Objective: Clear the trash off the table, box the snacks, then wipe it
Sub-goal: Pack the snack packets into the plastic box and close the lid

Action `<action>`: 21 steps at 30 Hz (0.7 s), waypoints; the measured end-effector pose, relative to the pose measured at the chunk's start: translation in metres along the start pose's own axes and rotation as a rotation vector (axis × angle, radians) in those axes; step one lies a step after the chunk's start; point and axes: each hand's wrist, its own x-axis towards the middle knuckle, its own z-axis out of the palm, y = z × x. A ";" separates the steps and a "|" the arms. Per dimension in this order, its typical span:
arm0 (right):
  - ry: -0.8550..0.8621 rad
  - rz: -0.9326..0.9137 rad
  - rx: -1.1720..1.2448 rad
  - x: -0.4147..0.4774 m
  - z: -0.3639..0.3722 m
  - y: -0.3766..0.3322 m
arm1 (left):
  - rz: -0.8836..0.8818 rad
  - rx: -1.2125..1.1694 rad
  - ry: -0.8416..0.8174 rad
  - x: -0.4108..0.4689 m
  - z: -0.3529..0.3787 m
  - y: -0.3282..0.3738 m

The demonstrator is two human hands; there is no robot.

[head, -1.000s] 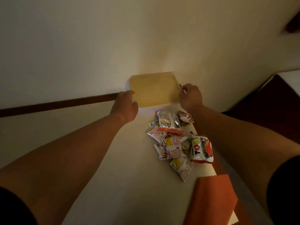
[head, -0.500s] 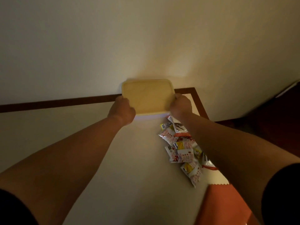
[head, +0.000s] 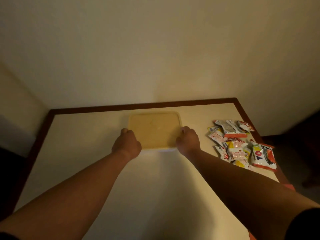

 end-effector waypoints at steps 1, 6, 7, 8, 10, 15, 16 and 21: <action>-0.006 0.004 0.018 -0.015 0.006 -0.004 | 0.008 0.006 -0.001 -0.010 -0.002 -0.015; -0.044 0.068 0.119 -0.070 0.026 -0.011 | 0.035 0.032 -0.045 -0.054 -0.002 -0.063; -0.067 0.086 0.116 -0.076 0.027 -0.011 | 0.038 0.039 -0.058 -0.061 -0.002 -0.067; -0.088 0.106 0.102 -0.081 0.026 -0.012 | 0.041 0.053 -0.069 -0.067 -0.004 -0.071; -0.131 0.139 0.058 -0.083 0.022 -0.016 | 0.051 0.125 -0.063 -0.075 -0.008 -0.073; -0.131 0.179 0.067 -0.061 0.006 -0.035 | 0.277 0.229 -0.008 -0.077 -0.012 -0.061; -0.118 0.181 0.079 -0.052 0.004 -0.038 | 0.328 0.199 -0.064 -0.075 -0.010 -0.058; -0.143 0.222 0.179 -0.021 0.005 -0.049 | 0.433 0.336 -0.220 -0.065 0.016 -0.051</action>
